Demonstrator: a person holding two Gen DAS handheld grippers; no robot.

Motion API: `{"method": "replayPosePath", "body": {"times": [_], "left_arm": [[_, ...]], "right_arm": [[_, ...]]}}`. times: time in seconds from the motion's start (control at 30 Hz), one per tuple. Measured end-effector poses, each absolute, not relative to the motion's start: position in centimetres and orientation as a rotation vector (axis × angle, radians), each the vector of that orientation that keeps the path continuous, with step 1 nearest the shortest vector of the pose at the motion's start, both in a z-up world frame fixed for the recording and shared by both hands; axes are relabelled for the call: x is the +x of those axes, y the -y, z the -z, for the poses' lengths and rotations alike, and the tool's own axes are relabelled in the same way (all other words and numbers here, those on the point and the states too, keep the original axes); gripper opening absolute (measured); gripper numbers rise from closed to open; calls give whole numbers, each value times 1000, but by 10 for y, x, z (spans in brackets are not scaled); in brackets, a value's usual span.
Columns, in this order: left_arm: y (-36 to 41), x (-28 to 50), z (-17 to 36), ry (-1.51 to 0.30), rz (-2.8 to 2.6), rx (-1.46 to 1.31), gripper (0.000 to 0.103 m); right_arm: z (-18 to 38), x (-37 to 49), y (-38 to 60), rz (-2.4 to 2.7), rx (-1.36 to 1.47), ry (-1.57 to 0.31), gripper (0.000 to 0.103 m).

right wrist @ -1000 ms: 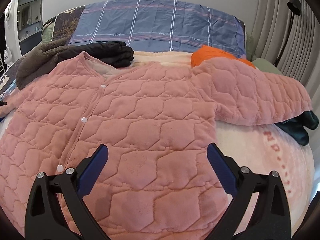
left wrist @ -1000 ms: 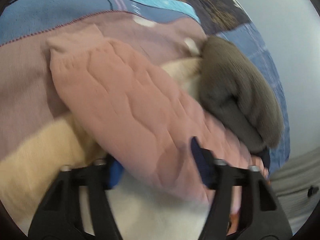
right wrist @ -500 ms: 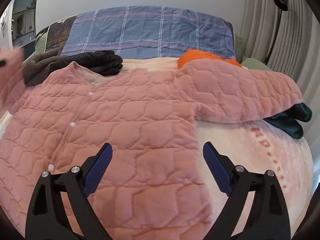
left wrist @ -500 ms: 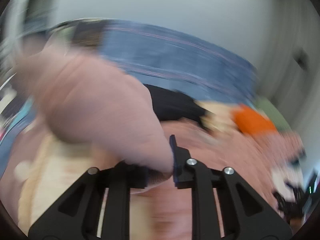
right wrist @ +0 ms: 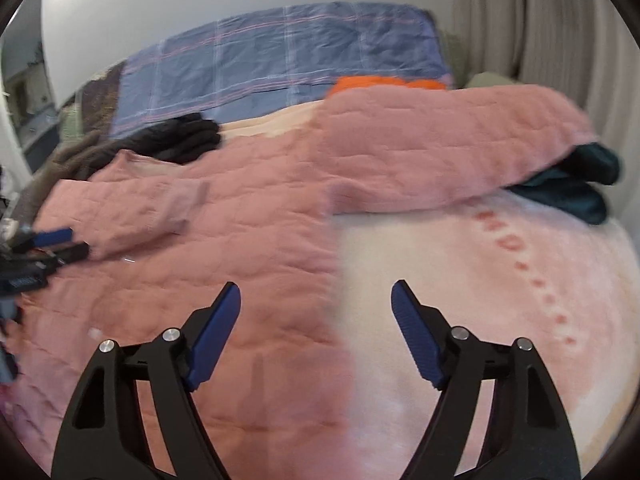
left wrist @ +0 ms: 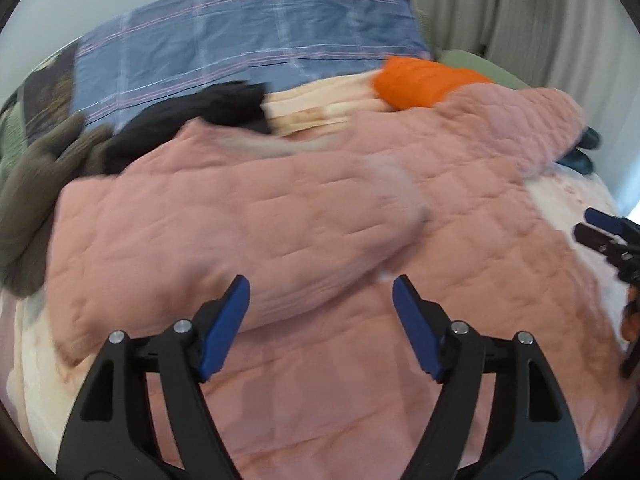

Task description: Fold large clothes

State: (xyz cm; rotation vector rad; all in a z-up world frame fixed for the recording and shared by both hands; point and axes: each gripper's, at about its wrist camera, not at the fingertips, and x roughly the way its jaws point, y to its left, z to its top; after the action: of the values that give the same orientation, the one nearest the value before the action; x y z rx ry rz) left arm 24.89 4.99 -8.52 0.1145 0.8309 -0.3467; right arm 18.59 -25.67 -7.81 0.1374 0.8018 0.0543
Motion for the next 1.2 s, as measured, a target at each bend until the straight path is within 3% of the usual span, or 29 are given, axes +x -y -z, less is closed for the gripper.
{"method": "replayPosePath", "body": {"times": [0.13,0.37,0.47,0.53,0.6,0.63,0.67,0.8,0.83,0.97,1.1,1.13,1.2], "left_arm": [[-77,252,97,-822,289,85,78],[-63,240,127,-763,243,223,82],[-67,240,127,-767,256,206,82],[-71,241,125,-766,272,177,82],[-73,241,124,-761,284,156,82],[-74,240,123,-757,289,147,82],[-75,240,122,-750,292,139,82],[-81,226,110,-662,311,109,82],[-81,220,105,-628,316,110,82],[-82,200,90,-524,328,117,82],[-96,206,84,-526,230,82,81],[-101,208,83,-532,217,62,80],[-116,215,81,-539,171,16,80]], "right_arm": [[76,230,221,-246,170,-885,79],[123,314,171,-388,433,-1139,79],[131,334,163,-406,517,-1157,94],[129,343,155,-368,515,-1150,94],[123,345,148,-317,452,-1131,71],[113,345,139,-267,352,-1112,36],[108,345,135,-265,310,-1102,14],[49,324,141,-230,234,-896,10],[30,316,148,-175,196,-818,0],[11,310,191,86,129,-727,0],[60,319,233,-8,298,-942,3],[76,316,235,-80,365,-997,8],[85,311,227,-160,385,-1011,31]]}}
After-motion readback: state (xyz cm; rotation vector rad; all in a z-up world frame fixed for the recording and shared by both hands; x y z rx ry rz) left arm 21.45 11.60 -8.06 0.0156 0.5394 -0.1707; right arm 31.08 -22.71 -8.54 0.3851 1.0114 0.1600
